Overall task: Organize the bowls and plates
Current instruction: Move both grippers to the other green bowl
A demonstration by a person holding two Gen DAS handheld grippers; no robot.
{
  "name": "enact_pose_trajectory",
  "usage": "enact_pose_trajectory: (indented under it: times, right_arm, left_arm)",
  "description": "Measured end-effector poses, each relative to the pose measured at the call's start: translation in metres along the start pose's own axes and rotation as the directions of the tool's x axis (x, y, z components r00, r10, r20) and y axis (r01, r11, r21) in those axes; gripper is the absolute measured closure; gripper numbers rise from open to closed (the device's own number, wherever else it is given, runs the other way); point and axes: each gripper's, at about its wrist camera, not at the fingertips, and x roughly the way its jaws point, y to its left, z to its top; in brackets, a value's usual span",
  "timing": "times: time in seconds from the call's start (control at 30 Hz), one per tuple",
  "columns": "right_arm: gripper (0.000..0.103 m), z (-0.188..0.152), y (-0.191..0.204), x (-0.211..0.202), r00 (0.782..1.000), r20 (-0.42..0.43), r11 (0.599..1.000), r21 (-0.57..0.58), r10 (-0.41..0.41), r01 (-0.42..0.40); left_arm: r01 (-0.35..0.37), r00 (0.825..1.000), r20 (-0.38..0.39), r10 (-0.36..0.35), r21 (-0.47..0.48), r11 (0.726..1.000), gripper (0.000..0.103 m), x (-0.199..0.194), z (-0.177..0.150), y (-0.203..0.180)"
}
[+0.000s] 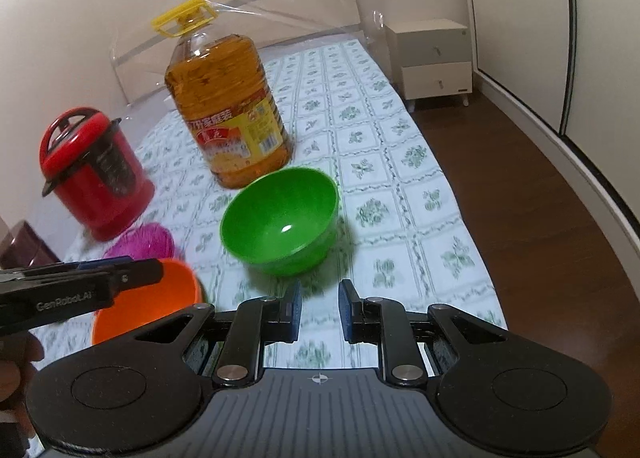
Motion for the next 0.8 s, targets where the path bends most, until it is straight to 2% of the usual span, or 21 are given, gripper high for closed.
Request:
enact_pose_trajectory:
  times: [0.13, 0.3, 0.6, 0.8]
  right_arm:
    - [0.083, 0.019, -0.005, 0.023, 0.999, -0.022, 0.999, 0.021, 0.027, -0.027]
    - [0.083, 0.038, -0.013, 0.055, 0.996, -0.056, 0.996, 0.064, 0.063, -0.059]
    - [0.083, 0.056, -0.025, 0.107, 0.987, -0.11, 0.987, 0.13, 0.114, -0.099]
    - [0.083, 0.057, -0.03, 0.136, 0.986, -0.136, 0.988, 0.136, 0.096, -0.078]
  left_arm:
    - [-0.008, 1.0, -0.024, 0.008, 0.012, 1.0, 0.069, 0.032, 0.023, 0.009]
    - [0.008, 0.996, -0.091, -0.009, -0.011, 1.0, 0.069, 0.076, 0.039, 0.022]
    - [0.018, 0.988, -0.155, -0.025, -0.043, 0.999, 0.069, 0.129, 0.05, 0.038]
    - [0.029, 0.982, -0.183, -0.041, -0.068, 0.997, 0.069, 0.149, 0.048, 0.045]
